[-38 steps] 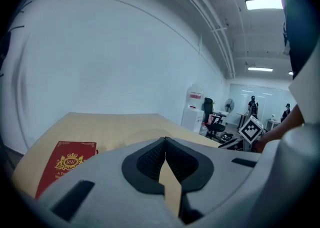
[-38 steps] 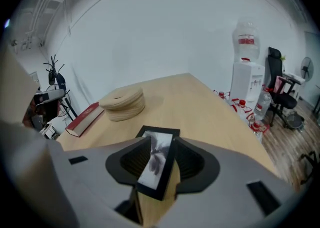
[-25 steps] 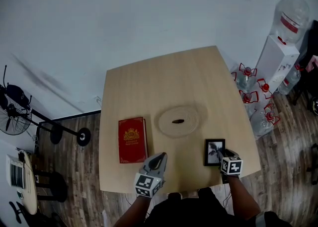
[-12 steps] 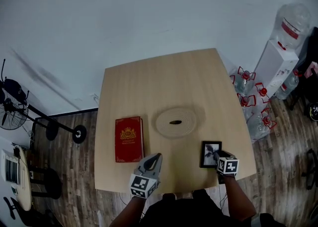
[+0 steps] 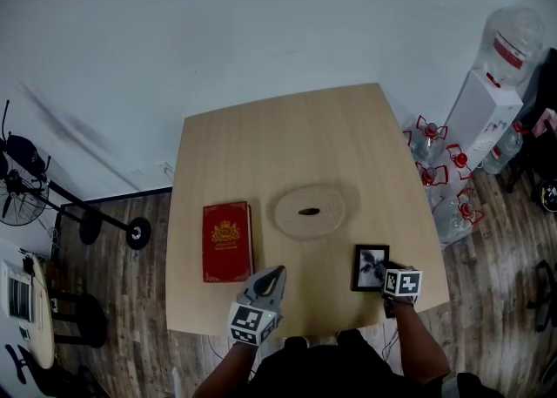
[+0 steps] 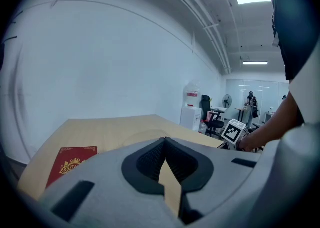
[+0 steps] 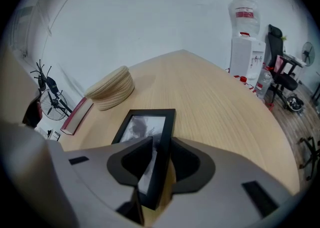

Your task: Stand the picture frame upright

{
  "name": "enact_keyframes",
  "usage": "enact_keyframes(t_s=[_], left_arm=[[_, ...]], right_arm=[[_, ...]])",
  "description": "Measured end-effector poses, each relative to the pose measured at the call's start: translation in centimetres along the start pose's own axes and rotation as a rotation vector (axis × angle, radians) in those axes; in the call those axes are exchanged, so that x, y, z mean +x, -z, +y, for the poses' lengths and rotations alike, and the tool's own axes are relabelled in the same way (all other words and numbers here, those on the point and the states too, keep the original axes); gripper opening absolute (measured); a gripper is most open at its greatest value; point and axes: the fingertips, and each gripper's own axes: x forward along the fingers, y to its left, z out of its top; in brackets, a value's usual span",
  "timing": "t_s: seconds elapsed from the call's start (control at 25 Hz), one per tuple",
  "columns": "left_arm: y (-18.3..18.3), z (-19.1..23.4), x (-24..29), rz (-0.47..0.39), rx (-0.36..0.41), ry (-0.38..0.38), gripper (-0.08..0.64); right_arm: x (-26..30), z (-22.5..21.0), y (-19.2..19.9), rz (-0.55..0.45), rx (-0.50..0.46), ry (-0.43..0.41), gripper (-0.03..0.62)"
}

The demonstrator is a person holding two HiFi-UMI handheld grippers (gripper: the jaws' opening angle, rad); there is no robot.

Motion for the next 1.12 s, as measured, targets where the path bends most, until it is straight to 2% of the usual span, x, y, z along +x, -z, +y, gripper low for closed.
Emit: enact_keyframes(t_s=[0.2,0.56,0.72,0.88,1.12], left_arm=[[0.3,0.5,-0.6,0.003,-0.012,-0.012,0.000],[0.5,1.1,-1.4,0.008,-0.029,-0.029,0.000],[0.6,1.4,-1.8,0.017,-0.036,-0.033,0.000],[0.3,1.9,-2.0,-0.015,-0.031,-0.048,0.001],[0.7,2.6,-2.9,0.004,-0.037,-0.063,0.000]], right_arm=[[-0.2,-0.3,-0.2,-0.007,0.019,0.020,0.077],[-1.4,1.1,-2.7,-0.067,-0.057,0.027,0.066],[-2.7,3.0,-4.7,-0.128,-0.075,-0.006,0.066],[-3.9,5.5,-7.2,-0.193,-0.093,-0.056,0.067],[-4.9,9.9,-10.6,-0.267,-0.120,-0.141,0.067]])
